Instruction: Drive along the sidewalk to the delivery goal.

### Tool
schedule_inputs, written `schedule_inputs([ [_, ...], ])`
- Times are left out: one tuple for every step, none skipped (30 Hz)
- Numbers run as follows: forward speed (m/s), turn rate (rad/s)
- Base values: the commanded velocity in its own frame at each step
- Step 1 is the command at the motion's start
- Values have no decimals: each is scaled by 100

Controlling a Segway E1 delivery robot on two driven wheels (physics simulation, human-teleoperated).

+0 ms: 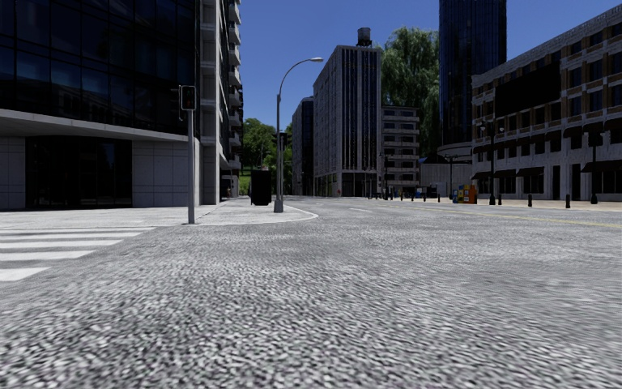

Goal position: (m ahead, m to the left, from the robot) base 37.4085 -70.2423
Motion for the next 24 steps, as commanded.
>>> schedule_inputs([
  [0, 0],
  [0, 0],
  [0, 5],
  [0, 12],
  [0, 12],
  [0, 21],
  [-6, 30],
  [-44, 38],
  [-64, 43],
  [-64, 43],
  [-69, 44],
  [-70, 45],
  [-70, 46],
  [-71, 46],
  [-71, 46],
  [-71, 47],
  [-71, 47],
  [-71, 48],
  [-71, 48],
  [-71, 48],
  [-71, 48],
  [-71, 48],
  [-71, 48],
  [-71, 48],
])
